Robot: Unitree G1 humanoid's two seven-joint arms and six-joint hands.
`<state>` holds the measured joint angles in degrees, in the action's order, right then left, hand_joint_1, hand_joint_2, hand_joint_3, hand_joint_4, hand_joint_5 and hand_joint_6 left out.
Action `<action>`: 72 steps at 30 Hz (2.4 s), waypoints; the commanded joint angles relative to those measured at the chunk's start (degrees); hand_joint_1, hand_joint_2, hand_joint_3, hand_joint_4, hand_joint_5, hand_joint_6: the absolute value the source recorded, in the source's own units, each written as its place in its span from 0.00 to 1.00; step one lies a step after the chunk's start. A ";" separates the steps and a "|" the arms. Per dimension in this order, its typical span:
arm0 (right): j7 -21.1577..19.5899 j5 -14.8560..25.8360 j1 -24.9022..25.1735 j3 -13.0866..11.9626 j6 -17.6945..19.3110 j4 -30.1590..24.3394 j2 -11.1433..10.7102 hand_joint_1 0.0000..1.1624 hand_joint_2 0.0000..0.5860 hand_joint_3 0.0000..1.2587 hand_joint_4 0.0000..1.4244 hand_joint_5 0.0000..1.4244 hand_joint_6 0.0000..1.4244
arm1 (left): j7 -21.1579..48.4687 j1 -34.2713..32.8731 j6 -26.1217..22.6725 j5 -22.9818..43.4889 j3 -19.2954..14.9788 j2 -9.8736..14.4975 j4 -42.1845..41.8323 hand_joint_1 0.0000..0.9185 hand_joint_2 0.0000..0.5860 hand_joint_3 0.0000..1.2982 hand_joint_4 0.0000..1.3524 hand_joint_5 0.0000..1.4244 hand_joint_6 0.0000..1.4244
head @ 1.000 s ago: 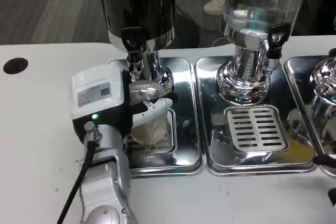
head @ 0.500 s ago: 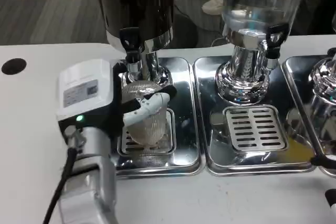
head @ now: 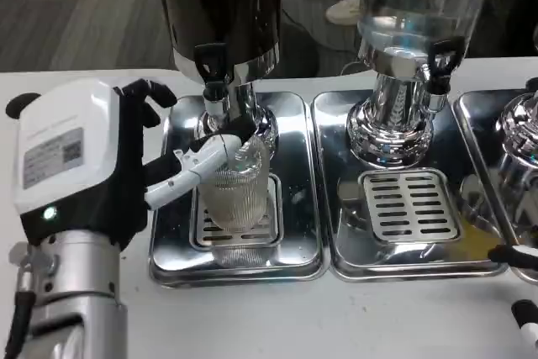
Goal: Grasp the cup under the faucet to collect the drink, then remove the cup.
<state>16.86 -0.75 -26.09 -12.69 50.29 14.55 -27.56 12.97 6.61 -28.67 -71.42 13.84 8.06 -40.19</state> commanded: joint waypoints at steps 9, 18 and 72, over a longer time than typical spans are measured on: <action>-0.37 0.24 -0.97 -0.47 -0.10 -0.79 0.13 0.44 0.69 0.24 0.15 0.14 0.08 | -2.85 -2.79 6.51 6.95 -4.04 -1.71 0.31 0.10 0.12 0.21 0.15 0.52 0.69; -0.16 1.28 -1.84 -1.29 0.60 -0.45 -0.24 0.44 0.69 0.24 0.14 0.14 0.07 | -1.07 -7.05 6.15 6.03 -1.51 -3.35 4.01 0.11 0.12 0.20 0.14 0.52 0.69; 1.48 4.07 -2.88 -1.80 3.15 1.15 -0.32 0.44 0.68 0.23 0.14 0.14 0.08 | 1.87 -2.74 5.13 6.59 2.03 -5.24 6.82 0.11 0.13 0.24 0.19 0.54 0.69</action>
<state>17.89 2.33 -28.75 -14.18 52.51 15.71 -27.59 12.40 1.55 -22.58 -65.55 15.07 2.78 -35.32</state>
